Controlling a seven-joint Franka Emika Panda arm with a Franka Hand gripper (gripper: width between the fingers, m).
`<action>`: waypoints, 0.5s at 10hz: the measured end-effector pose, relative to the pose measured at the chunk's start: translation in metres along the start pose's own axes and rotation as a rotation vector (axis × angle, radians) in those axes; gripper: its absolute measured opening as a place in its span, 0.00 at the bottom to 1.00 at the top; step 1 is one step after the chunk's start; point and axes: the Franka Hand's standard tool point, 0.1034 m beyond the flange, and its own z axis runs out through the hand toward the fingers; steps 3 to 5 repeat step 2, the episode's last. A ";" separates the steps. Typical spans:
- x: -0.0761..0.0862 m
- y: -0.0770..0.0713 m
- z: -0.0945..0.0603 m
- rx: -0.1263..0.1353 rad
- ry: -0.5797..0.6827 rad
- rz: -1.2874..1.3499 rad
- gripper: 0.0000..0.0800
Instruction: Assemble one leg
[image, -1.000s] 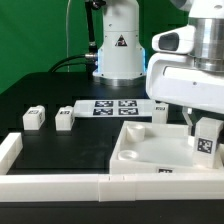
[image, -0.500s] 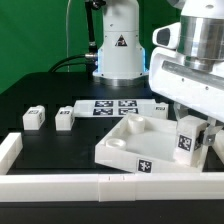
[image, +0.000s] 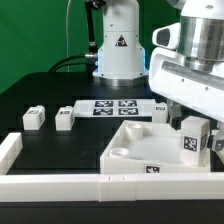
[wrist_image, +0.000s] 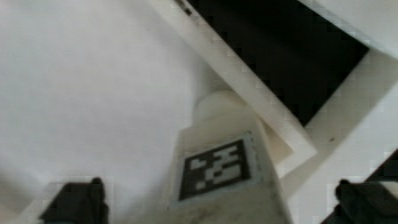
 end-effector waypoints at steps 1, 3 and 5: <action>0.000 0.000 0.000 0.000 0.000 0.000 0.81; 0.000 0.000 0.000 0.000 0.000 0.000 0.81; 0.000 0.000 0.000 0.000 0.000 0.000 0.81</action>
Offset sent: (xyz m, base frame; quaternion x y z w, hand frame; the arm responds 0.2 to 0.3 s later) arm 0.0000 0.0000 0.0000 0.0000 0.0000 0.0000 1.0000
